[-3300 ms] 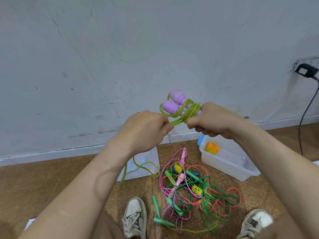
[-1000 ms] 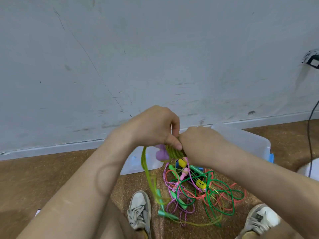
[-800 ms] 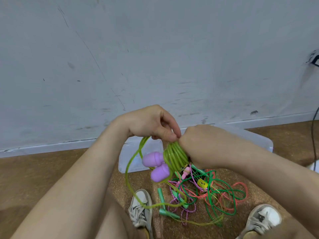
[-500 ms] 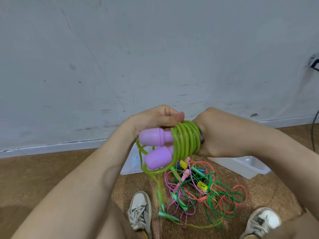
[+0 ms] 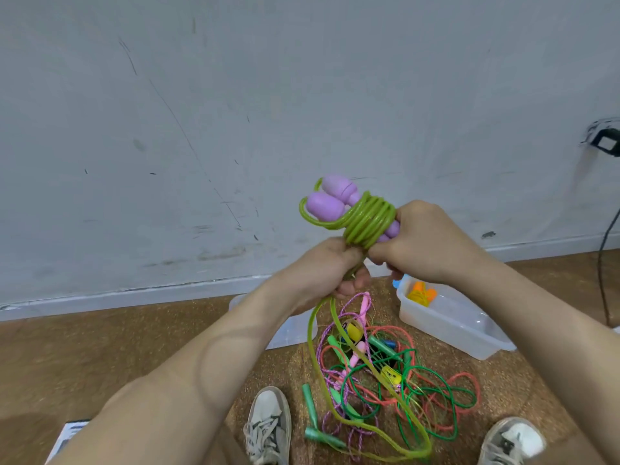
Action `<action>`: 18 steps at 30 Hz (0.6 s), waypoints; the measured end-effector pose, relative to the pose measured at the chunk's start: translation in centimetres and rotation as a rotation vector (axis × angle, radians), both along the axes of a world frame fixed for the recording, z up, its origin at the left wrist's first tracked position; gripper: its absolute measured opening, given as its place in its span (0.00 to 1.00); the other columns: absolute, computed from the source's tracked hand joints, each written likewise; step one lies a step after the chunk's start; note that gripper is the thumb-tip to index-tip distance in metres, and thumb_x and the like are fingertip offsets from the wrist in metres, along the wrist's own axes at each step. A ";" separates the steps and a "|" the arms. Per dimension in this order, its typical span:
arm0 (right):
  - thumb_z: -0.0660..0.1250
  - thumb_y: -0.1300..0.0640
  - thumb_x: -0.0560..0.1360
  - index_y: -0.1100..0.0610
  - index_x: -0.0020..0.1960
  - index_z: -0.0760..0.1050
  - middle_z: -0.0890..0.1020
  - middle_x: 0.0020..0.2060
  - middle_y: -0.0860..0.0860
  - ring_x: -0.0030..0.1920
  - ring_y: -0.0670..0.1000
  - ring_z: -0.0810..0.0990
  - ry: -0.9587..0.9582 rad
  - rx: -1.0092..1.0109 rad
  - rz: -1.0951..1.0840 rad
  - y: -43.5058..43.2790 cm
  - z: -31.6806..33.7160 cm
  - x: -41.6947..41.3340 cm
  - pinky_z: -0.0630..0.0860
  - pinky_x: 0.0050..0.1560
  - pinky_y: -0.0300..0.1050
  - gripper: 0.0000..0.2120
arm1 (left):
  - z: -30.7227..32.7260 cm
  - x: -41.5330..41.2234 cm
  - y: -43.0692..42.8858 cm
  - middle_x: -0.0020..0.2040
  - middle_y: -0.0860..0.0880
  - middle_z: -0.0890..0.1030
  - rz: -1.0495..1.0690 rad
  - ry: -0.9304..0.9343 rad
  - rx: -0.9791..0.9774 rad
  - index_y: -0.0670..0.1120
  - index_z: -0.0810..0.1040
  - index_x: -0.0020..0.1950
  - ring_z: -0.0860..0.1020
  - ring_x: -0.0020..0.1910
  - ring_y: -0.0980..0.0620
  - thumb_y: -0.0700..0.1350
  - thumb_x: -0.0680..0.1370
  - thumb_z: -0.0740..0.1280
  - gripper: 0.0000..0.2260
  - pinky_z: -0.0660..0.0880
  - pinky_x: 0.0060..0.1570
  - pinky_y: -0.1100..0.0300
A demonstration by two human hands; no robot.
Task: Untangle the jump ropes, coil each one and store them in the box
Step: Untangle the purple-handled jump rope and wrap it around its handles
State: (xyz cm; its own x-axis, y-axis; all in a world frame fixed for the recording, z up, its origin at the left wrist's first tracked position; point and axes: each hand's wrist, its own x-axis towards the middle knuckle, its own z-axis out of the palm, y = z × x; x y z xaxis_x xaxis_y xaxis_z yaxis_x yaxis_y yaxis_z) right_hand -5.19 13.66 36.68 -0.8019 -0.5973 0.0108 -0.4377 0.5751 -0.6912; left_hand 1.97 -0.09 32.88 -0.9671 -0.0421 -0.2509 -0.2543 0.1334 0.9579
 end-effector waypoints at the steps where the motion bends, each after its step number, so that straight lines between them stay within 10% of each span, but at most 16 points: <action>1: 0.69 0.57 0.65 0.61 0.29 0.75 0.81 0.23 0.54 0.26 0.49 0.82 0.036 0.058 -0.021 0.1 -0.2 -0.4 0.76 0.33 0.40 0.10 | 0.0 0.3 0.0 0.27 0.47 0.71 -0.030 -0.014 -0.063 0.44 0.71 0.44 0.63 0.21 0.56 0.40 0.83 0.53 0.11 0.59 0.22 0.68; 11: 0.67 0.52 0.71 0.54 0.30 0.61 0.66 0.28 0.50 0.36 0.59 0.70 0.318 0.324 -0.065 -1.7 -2.0 -0.7 0.64 0.36 0.44 0.18 | 1.7 1.9 -1.2 0.38 0.48 0.77 -0.199 0.283 -1.365 0.46 0.76 0.49 0.76 0.43 0.44 0.52 0.82 0.56 0.14 0.66 0.36 0.54; 18: 0.66 0.51 0.73 0.52 0.32 0.63 0.70 0.30 0.50 0.36 0.57 0.72 0.237 0.368 -0.077 -2.3 -3.2 -1.0 0.65 0.36 0.44 0.16 | 1.6 2.4 -0.5 0.35 0.45 0.77 -0.279 0.440 -1.551 0.43 0.75 0.42 0.76 0.31 0.42 0.38 0.72 0.69 0.03 0.63 0.26 0.57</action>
